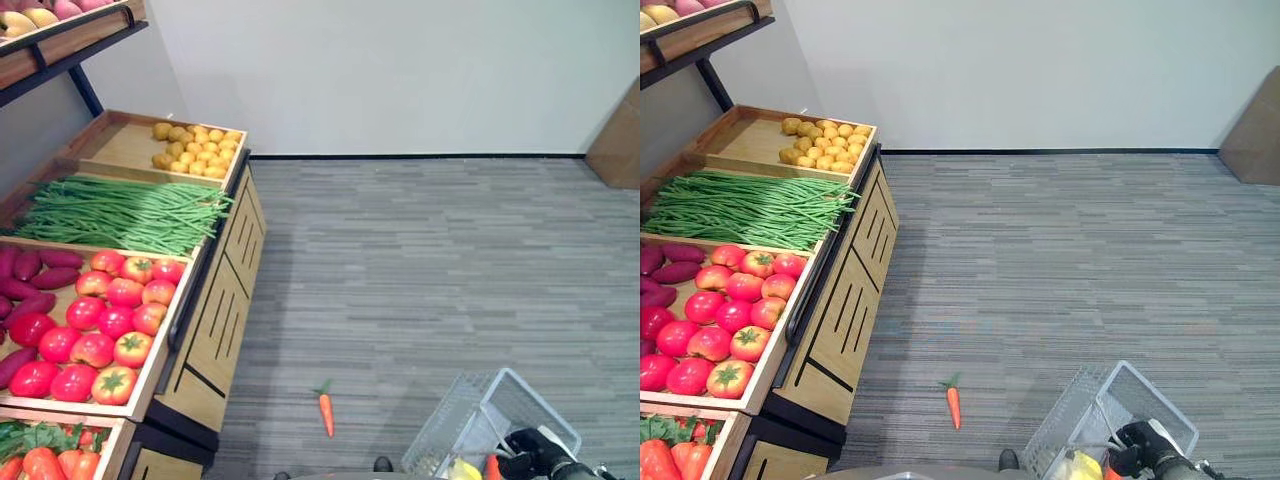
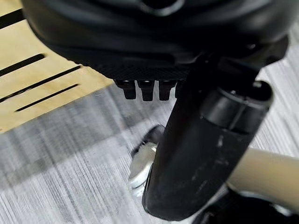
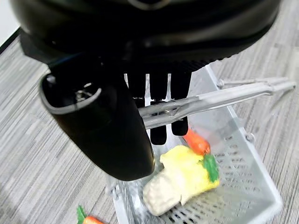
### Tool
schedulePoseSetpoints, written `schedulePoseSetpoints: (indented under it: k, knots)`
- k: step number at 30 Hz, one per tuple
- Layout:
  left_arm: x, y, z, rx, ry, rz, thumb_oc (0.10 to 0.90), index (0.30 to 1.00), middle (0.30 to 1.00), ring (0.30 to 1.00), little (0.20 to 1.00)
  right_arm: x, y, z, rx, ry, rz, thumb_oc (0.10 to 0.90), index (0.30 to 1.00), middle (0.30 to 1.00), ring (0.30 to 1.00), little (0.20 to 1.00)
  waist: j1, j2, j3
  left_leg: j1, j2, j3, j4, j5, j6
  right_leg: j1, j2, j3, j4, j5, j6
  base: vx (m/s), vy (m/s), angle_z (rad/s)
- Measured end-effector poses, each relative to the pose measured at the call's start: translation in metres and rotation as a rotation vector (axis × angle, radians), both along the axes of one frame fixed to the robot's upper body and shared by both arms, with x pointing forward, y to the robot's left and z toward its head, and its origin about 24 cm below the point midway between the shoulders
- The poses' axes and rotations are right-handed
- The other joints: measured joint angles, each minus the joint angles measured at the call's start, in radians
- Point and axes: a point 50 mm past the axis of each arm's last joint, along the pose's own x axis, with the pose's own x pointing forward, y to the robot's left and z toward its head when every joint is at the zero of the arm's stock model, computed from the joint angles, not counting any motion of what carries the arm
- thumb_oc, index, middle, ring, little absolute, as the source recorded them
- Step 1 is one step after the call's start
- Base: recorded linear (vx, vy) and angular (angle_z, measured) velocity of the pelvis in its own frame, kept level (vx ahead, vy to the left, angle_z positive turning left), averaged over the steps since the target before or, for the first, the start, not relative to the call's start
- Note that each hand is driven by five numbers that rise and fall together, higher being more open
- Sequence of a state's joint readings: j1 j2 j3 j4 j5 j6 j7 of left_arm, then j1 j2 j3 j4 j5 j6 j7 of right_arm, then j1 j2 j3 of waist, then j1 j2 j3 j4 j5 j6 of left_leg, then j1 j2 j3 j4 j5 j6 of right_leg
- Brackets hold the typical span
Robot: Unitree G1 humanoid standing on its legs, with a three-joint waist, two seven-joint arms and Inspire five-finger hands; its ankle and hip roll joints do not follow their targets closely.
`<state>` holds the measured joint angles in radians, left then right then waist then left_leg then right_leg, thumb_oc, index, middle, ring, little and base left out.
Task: Get the vegetables into the basket
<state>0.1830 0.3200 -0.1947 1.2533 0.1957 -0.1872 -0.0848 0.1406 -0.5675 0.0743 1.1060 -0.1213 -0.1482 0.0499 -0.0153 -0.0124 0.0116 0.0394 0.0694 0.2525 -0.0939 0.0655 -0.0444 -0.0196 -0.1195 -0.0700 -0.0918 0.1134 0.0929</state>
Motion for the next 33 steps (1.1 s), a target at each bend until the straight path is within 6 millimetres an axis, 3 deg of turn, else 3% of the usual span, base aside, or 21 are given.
schedulePoseSetpoints:
  k: [8,20,21,22,33]
  knots:
    - [-0.009,-0.015,-0.007,0.081,0.032,0.018,0.9,1.0,1.0,1.0,1.0,-0.04,0.01,-0.017,-0.012,0.115,-0.111,0.4,0.3,0.3,0.3,0.3,-0.001,-0.005,-0.023,-0.037,0.003,-0.039,0.001,0.008,0.0,-0.015,0.001,-0.038,0.001,-0.003,-0.004,-0.01,-0.024,0.14]
    - [-0.01,-0.013,-0.008,0.091,0.046,0.118,0.9,1.0,1.0,1.0,1.0,-0.054,0.027,-0.029,0.001,0.168,-0.153,0.4,0.3,0.3,0.3,0.3,0.0,-0.008,-0.026,-0.022,0.009,-0.048,0.001,0.005,-0.003,0.005,0.007,-0.046,0.0,-0.009,-0.002,0.01,-0.002,0.02]
    - [-0.01,-0.013,-0.008,0.092,0.048,0.119,0.9,1.0,1.0,1.0,1.0,-0.055,0.027,-0.029,0.001,0.169,-0.153,0.522,0.47,0.47,0.47,0.47,0.0,-0.008,-0.026,-0.022,0.009,-0.048,0.001,0.005,-0.003,0.005,0.007,-0.046,0.0,-0.01,-0.003,0.0,0.0,0.0]
    - [-0.01,-0.013,-0.008,0.092,0.048,0.119,0.9,1.0,1.0,1.0,1.0,-0.054,0.027,-0.029,0.002,0.168,-0.153,0.9,1.0,1.0,1.0,1.0,0.0,-0.008,-0.026,-0.022,0.01,-0.048,0.001,0.005,-0.003,0.005,0.008,-0.046,0.0,-0.01,-0.003,0.0,0.0,0.0]
    - [-0.011,-0.013,-0.008,0.092,0.052,0.121,0.9,1.0,1.0,1.0,1.0,-0.063,0.031,-0.032,0.01,0.2,-0.183,0.9,1.0,1.0,1.0,1.0,0.0,-0.006,-0.033,-0.022,0.012,-0.048,0.0,0.005,-0.003,0.005,0.01,-0.046,0.0,-0.011,-0.005,0.0,0.0,0.0]
